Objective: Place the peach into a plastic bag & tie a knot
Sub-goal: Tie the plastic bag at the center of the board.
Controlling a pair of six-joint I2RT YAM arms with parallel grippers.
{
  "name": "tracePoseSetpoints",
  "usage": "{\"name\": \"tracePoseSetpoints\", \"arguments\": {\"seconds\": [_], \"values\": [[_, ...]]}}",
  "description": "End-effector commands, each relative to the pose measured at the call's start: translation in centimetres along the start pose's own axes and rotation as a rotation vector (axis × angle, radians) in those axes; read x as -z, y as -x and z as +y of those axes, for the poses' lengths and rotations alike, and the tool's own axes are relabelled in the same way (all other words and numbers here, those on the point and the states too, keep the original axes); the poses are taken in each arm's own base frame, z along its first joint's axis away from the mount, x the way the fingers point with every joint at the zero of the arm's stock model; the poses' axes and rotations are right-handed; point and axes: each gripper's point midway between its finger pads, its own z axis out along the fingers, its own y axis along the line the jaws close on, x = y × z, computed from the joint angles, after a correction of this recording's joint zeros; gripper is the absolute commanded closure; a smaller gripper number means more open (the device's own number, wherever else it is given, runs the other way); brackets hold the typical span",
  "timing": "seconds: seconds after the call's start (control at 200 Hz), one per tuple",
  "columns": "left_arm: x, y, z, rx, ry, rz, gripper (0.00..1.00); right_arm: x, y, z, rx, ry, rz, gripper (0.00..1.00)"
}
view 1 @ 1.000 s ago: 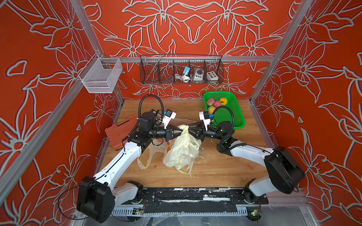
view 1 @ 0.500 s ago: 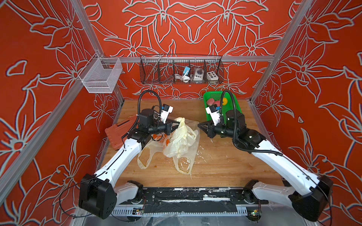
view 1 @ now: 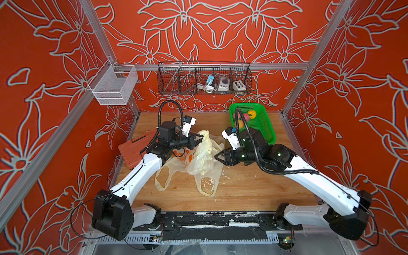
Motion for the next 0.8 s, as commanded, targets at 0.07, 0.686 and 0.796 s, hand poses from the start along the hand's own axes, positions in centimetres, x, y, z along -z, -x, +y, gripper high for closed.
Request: {"name": "tracePoseSetpoints", "arguments": {"seconds": [0.07,0.686,0.796], "values": [[-0.2,0.0,-0.6,-0.013,-0.023,-0.016,1.00,-0.7,1.8,0.6,-0.001,-0.015,-0.031,0.45],[-0.5,-0.3,-1.0,-0.002,-0.011,-0.023,1.00,-3.1,3.1,0.4,-0.058,-0.080,-0.029,0.43],[-0.5,-0.1,-0.7,0.014,0.003,-0.041,1.00,-3.2,2.8,-0.2,-0.080,-0.130,-0.033,0.42]]}}
